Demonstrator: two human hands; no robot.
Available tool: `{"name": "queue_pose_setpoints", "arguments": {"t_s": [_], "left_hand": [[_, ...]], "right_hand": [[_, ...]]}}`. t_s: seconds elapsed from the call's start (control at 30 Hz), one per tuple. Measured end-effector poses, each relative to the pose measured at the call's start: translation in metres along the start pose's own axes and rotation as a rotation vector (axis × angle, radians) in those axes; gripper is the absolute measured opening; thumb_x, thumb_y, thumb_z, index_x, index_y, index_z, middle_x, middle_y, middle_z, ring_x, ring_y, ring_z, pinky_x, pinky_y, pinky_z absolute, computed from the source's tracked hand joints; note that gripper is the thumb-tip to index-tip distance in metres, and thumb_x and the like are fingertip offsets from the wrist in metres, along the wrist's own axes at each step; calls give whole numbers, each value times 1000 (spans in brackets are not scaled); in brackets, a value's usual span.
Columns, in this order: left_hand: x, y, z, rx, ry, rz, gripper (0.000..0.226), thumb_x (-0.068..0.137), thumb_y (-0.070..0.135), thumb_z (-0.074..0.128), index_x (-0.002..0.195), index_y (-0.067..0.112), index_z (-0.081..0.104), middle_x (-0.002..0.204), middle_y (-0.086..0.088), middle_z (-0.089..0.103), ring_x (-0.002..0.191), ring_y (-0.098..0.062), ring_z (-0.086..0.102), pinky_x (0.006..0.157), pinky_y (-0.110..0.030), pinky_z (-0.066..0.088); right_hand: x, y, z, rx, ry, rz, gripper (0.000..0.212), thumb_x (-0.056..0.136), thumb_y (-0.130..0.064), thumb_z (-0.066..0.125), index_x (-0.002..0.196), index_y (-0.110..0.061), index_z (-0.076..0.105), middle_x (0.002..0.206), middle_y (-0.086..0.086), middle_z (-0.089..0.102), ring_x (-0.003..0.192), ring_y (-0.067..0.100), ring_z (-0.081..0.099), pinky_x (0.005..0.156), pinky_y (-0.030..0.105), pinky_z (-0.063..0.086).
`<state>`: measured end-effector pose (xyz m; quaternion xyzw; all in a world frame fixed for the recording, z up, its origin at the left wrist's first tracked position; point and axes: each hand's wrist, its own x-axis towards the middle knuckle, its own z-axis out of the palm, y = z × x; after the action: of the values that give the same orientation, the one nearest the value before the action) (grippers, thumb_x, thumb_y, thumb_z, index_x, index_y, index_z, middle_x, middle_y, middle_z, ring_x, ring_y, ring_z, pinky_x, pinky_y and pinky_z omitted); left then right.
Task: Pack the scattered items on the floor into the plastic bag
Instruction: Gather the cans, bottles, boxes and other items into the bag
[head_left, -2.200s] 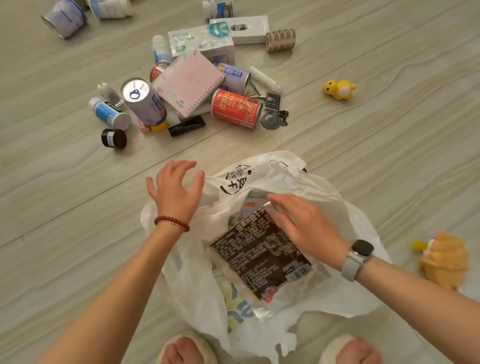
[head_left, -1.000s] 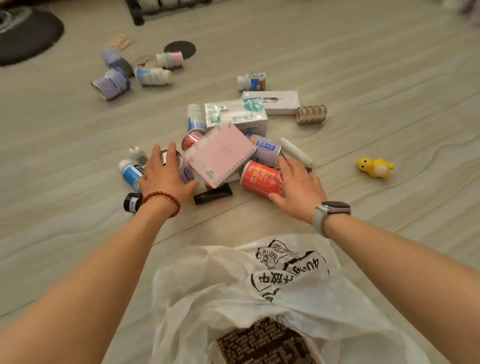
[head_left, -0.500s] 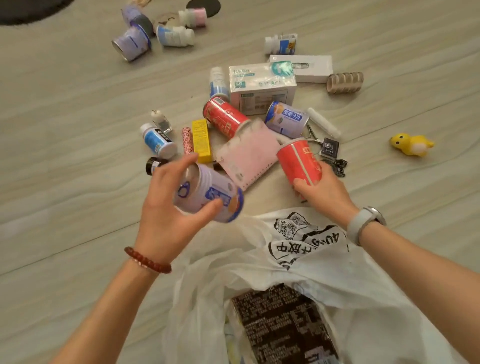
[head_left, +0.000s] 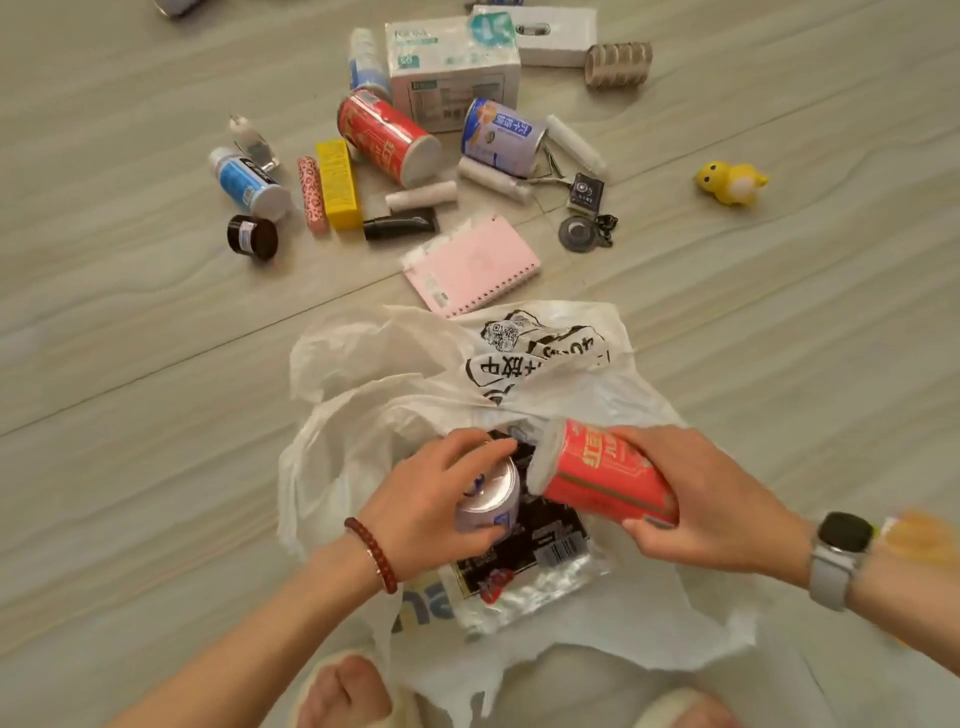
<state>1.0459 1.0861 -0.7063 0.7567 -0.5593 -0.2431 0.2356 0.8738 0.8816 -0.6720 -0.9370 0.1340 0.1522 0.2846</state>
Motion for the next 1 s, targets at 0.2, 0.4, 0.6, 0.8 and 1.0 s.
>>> {"name": "queue_pose_setpoints", "arguments": {"t_s": [0.2,0.4,0.6,0.8,1.0], "left_hand": [[32,-17,-7,162,131,35,82,58,18,84,127,19,40,121,-17,57,106,-33,59,85,-42,54],[67,-32,-24,445,253,-174,77,63,34,79,129,29,39,135,-5,52,125,-33,43,95,-41,25],[57,-29,-17,597,321,-227,63,73,49,65,128,29,42,140,-6,47,132,-28,21,101,-51,11],[42,-25,-35,551,499,-485,79,71,67,38,139,29,28,153,-11,19,140,-29,5,109,-52,-7],[40,-52,-59,347,288,-806,94,77,64,48,146,26,-3,156,-12,-8,143,-33,-4,111,-56,11]], "right_hand": [[9,11,25,-360,33,-48,71,62,-53,52,121,-14,44,96,4,64,83,21,62,75,32,51],[79,4,2,-246,307,205,75,78,-45,61,136,-8,32,119,15,53,106,31,50,93,39,37],[106,0,8,-156,228,164,76,86,-42,54,144,-14,16,138,14,38,123,25,36,105,37,32],[82,9,-2,-347,326,81,72,77,-46,62,136,-13,38,138,17,44,129,34,40,104,50,31],[56,37,-4,-207,322,478,76,87,-47,48,146,-21,8,154,14,13,142,32,14,111,57,14]]}}
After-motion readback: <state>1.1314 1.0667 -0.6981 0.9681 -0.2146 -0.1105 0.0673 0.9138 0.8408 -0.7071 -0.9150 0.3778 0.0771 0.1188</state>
